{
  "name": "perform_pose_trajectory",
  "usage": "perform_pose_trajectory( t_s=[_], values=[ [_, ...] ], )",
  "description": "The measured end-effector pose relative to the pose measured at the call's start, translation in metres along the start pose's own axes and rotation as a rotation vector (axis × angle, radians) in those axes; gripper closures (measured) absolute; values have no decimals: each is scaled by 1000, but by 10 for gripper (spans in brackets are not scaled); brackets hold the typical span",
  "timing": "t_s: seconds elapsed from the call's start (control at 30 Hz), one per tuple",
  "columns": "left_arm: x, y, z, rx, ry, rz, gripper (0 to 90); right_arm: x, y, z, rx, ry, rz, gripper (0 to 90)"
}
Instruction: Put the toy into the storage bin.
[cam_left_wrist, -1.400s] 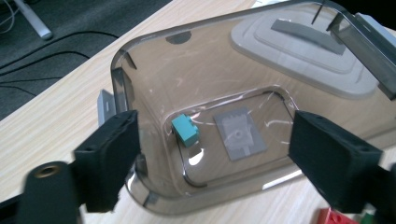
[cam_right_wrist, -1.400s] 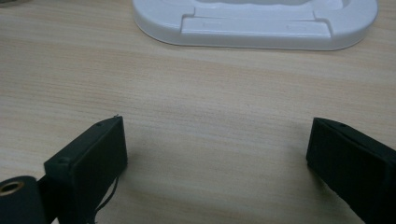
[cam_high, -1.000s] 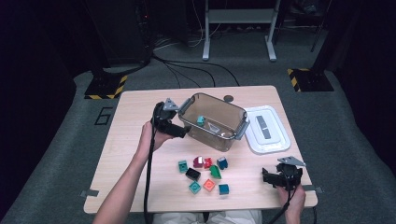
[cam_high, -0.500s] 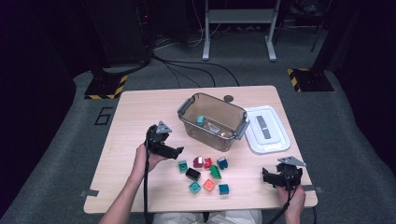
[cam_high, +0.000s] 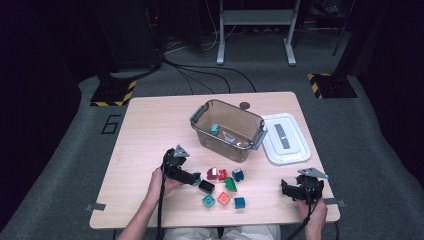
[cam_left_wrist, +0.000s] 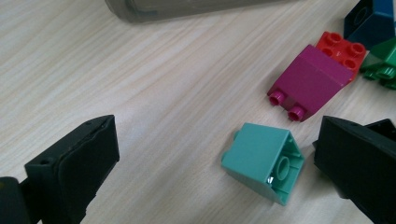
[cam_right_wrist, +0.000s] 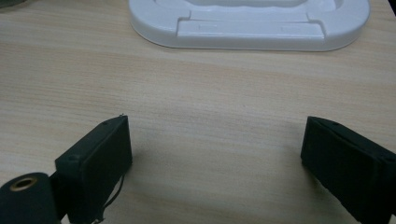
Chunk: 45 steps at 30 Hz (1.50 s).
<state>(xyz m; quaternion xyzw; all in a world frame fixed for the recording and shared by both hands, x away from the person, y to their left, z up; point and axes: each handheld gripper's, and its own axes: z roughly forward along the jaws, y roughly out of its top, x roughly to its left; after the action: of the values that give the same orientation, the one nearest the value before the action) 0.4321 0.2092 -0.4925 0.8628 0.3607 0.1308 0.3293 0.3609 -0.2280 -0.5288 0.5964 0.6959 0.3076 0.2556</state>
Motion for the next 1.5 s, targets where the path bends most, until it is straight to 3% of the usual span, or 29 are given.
perform_pose_trajectory(
  t_s=[0.27,0.4,0.63,0.8,1.0,1.2,1.5],
  values=[
    [2,-13,10,8,25,-24,42,0,0,0,0,0,0,81],
    [4,-17,10,-19,16,-47,48,0,0,0,0,0,0,82],
    [7,-18,8,-44,-20,-35,169,0,0,0,0,0,0,82],
    [6,-20,6,-55,-61,-49,291,0,0,0,0,0,0,81],
    [3,-20,4,-60,-79,-38,437,0,0,0,0,0,0,81],
    [0,-20,1,-68,-58,-41,596,0,0,0,0,0,0,82],
    [1,-19,0,-69,-37,-39,606,0,0,0,0,0,0,81]
  ],
)
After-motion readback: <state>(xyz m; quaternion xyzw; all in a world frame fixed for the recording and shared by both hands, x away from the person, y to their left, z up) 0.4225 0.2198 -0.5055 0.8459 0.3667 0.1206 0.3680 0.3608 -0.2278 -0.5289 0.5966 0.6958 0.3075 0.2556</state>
